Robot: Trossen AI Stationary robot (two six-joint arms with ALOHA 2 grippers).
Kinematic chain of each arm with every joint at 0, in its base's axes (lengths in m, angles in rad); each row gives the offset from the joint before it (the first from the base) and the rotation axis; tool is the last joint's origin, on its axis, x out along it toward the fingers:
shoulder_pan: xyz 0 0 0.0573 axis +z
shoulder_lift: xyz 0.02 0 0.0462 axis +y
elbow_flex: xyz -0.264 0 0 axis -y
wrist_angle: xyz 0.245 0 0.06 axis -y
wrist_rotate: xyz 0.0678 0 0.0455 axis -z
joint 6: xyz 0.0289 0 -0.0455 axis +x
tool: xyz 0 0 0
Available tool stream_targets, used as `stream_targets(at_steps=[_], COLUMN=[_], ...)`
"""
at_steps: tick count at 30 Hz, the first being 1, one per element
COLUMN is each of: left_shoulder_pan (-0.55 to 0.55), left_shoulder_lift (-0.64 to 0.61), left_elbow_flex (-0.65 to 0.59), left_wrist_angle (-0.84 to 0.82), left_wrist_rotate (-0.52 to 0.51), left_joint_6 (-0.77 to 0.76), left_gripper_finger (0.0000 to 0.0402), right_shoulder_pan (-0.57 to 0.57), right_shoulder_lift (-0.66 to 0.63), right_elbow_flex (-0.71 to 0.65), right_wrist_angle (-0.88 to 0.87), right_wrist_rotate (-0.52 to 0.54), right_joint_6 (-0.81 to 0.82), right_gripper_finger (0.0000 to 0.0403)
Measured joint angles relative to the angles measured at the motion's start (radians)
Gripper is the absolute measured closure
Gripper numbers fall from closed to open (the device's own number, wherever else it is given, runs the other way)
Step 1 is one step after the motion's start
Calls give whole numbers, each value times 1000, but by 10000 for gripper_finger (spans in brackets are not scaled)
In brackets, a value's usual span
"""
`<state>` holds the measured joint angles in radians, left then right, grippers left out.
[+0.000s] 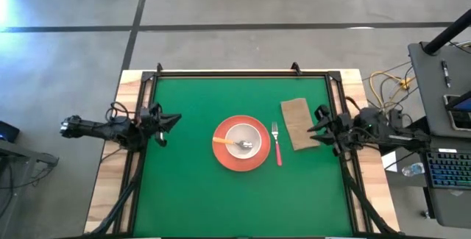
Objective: Set table place
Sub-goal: Return to Home Position
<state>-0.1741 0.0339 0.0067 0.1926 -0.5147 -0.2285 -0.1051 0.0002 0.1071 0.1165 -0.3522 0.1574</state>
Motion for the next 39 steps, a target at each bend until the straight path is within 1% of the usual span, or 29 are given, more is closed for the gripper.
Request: stream_targets(at_steps=[2, 5, 6, 12, 14, 16, 20, 25, 29, 39], left_shoulder_pan=[0, 0, 0, 0, 0, 0, 0, 0, 0, 0], left_shoulder_lift=[4, 10, 12, 25, 25, 22, 23, 23, 24, 24], left_elbow_flex=[0, -1, -1, -1, -1, -1, -2, -2, -2, -2], left_wrist_angle=[-2, -1, -1, 0, 0, 1, 0, 0, 0, 0], left_wrist_rotate=[-52, -97, -96, -95, -95, -95, -94, -94, -94, -94], left_joint_6=[2, 0, 0, 0, 0, 0, 0, 0, 0, 0], left_gripper_finger=[402, 402, 402, 402, 402, 402, 402, 402, 402, 402], right_shoulder_pan=[0, 0, 0, 0, 0, 0, 0, 0, 0, 0], right_shoulder_lift=[1, 0, 0, 0, 1, 2, 4, 8, 9, 10], right_elbow_flex=[-25, -76, -97, -98, -98, -98, -98, -98, -98, -98], right_wrist_angle=[2, 74, 99, 80, 61, 30, 6, 3, 3, 3], right_wrist_rotate=[-16, -36, -48, -71, -62, -23, 35, 40, 40, 40], right_joint_6=[-19, -34, -41, -130, -143, -147, -74, 62, 130, 133], right_gripper_finger=[296, 296, 296, 296, 296, 296, 296, 296, 296, 296])
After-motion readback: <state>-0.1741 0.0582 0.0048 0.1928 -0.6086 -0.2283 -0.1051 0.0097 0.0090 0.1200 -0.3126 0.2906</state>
